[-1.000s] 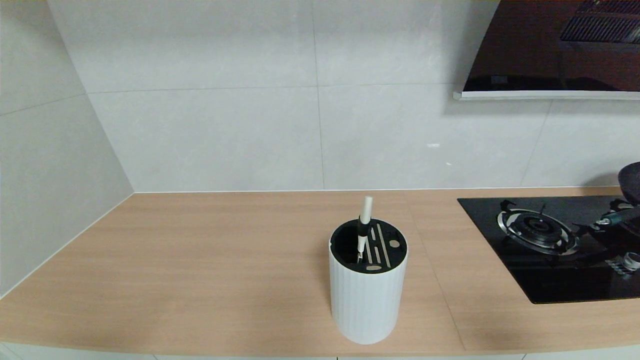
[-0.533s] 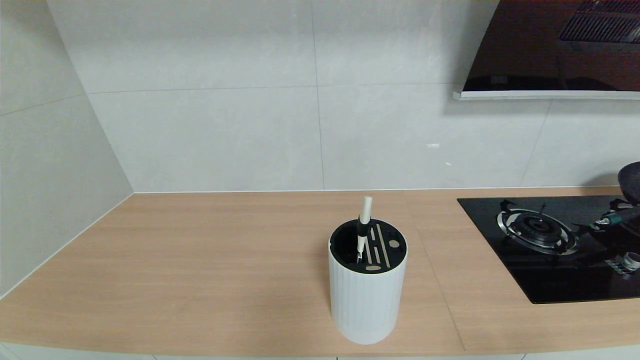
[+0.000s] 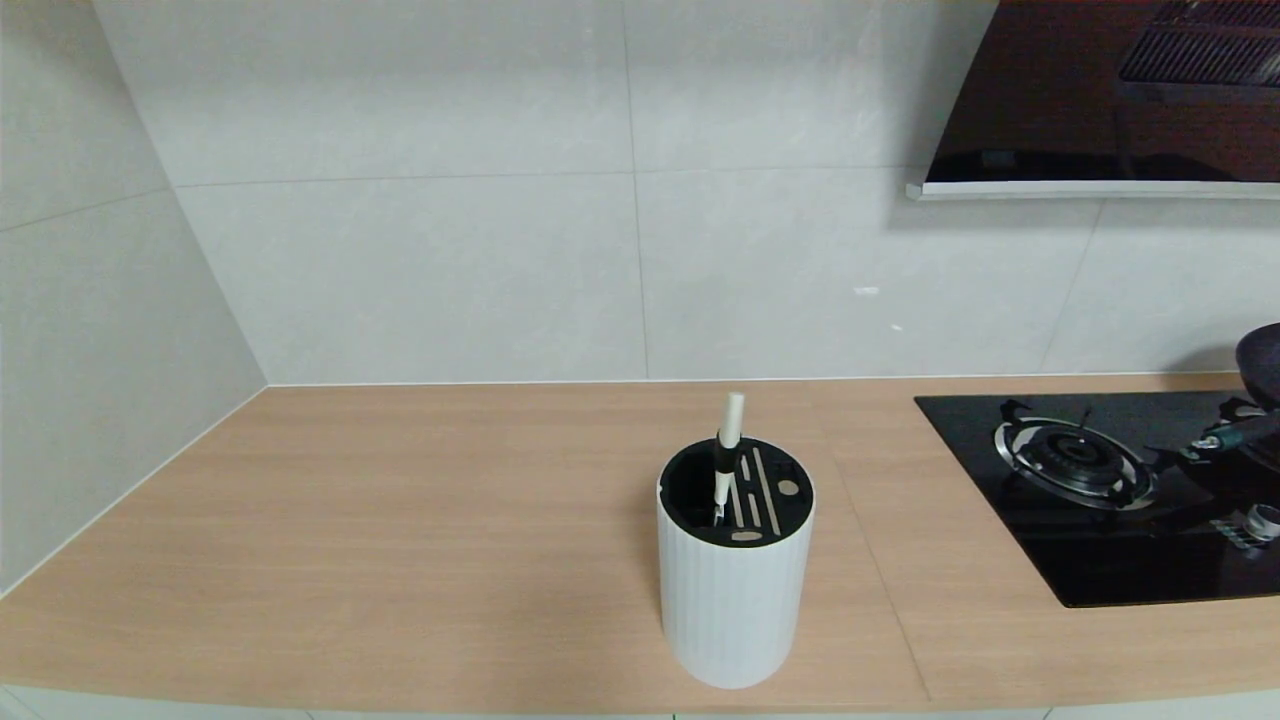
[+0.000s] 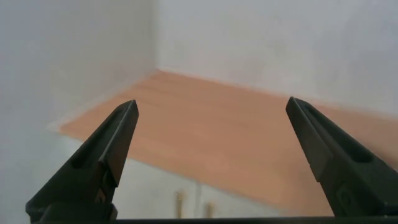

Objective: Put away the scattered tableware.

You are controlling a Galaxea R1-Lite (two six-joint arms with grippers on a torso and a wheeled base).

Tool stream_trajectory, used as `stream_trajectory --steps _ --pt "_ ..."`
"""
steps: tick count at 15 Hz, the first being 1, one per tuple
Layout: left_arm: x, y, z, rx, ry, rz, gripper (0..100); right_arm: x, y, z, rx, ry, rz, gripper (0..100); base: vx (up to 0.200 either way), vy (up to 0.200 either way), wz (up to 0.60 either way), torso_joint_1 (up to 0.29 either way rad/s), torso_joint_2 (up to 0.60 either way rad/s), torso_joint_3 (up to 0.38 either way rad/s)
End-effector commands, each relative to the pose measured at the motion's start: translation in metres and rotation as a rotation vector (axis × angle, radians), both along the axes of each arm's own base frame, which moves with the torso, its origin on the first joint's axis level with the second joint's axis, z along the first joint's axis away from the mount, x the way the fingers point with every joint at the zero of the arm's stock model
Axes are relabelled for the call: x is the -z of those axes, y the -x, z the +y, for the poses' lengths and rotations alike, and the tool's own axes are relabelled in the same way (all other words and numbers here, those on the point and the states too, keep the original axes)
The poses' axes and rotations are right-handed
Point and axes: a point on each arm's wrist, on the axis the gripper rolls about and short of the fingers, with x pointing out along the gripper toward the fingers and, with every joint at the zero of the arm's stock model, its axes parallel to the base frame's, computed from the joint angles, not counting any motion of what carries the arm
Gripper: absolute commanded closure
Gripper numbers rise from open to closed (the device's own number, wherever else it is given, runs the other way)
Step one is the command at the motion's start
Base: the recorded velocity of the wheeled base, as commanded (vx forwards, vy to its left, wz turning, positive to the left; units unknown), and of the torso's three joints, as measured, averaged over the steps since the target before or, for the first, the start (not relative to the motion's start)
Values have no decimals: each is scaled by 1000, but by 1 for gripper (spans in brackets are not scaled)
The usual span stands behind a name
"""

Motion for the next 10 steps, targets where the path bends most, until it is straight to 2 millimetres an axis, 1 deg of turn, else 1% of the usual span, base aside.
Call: stream_trajectory --steps 1,3,4,5,10 --pt "23 -9 -1 60 -11 56 0 15 -4 -1 45 15 24 0 0 0 0 0 0 0" --pt "26 -9 -2 82 -7 89 0 14 -4 -1 49 7 12 0 0 0 0 0 0 0" --pt "28 -9 -3 147 -19 110 0 20 -5 -1 44 16 73 0 0 0 0 0 0 0" --pt "29 -9 -4 180 -37 123 0 19 -5 -1 45 19 60 0 0 0 0 0 0 0" --pt "29 -9 -4 181 -29 122 0 18 -5 -1 41 16 56 0 0 0 0 0 0 0"
